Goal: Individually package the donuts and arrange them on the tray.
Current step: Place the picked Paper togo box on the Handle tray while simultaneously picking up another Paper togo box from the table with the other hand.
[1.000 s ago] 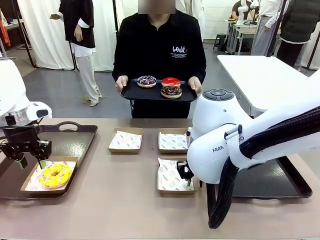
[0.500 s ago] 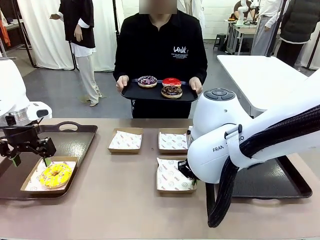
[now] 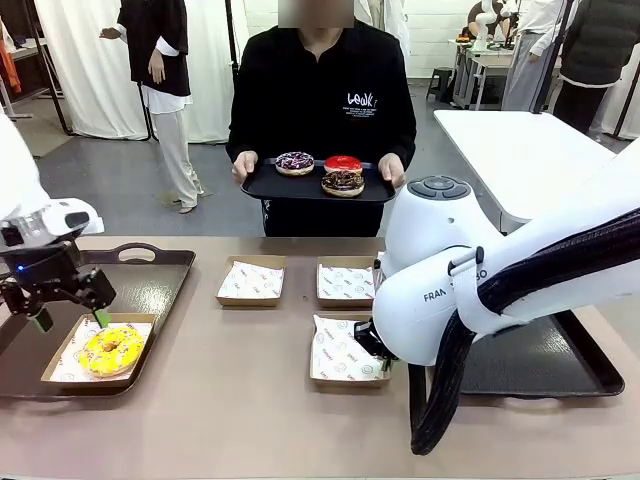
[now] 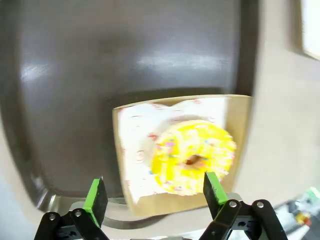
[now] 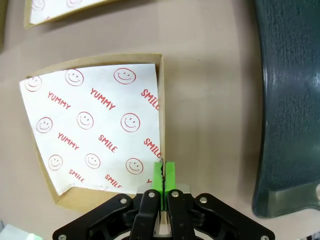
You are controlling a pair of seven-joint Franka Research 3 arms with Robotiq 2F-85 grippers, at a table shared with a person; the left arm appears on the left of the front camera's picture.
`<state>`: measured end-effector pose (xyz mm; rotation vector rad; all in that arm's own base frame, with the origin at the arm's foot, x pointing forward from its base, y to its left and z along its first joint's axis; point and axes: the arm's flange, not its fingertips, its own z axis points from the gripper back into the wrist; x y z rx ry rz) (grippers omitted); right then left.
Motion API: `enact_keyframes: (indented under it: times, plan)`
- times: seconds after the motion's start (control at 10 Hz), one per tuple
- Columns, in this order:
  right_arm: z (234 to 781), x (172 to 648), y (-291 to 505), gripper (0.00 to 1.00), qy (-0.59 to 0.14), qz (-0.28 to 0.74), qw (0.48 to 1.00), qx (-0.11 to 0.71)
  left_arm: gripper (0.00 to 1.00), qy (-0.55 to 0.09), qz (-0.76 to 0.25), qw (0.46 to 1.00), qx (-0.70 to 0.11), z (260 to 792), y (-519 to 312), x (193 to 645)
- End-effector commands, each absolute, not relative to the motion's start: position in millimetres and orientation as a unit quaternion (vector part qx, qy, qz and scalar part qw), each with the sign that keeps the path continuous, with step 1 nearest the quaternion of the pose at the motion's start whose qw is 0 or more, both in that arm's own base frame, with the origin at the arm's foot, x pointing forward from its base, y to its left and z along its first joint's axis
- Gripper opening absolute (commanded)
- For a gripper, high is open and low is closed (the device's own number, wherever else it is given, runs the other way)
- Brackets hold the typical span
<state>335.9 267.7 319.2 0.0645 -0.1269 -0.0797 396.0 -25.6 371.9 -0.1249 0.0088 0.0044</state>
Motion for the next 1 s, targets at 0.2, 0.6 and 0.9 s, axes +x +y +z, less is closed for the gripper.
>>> enact_keyframes:
  times: [0.2,0.6,0.9]
  plan:
    - [408,311,259,0.0,-0.067,-0.036,0.995,0.063,1.0,-0.042,-0.011,0.94,-0.34,411,58,393]
    - [502,359,259,0.0,-0.075,-0.052,0.994,0.064,1.0,-0.073,0.038,0.879,-0.47,402,138,389]
    - [531,412,275,0.0,-0.061,-0.033,0.997,0.041,1.0,-0.081,0.059,0.853,-0.512,393,165,384]
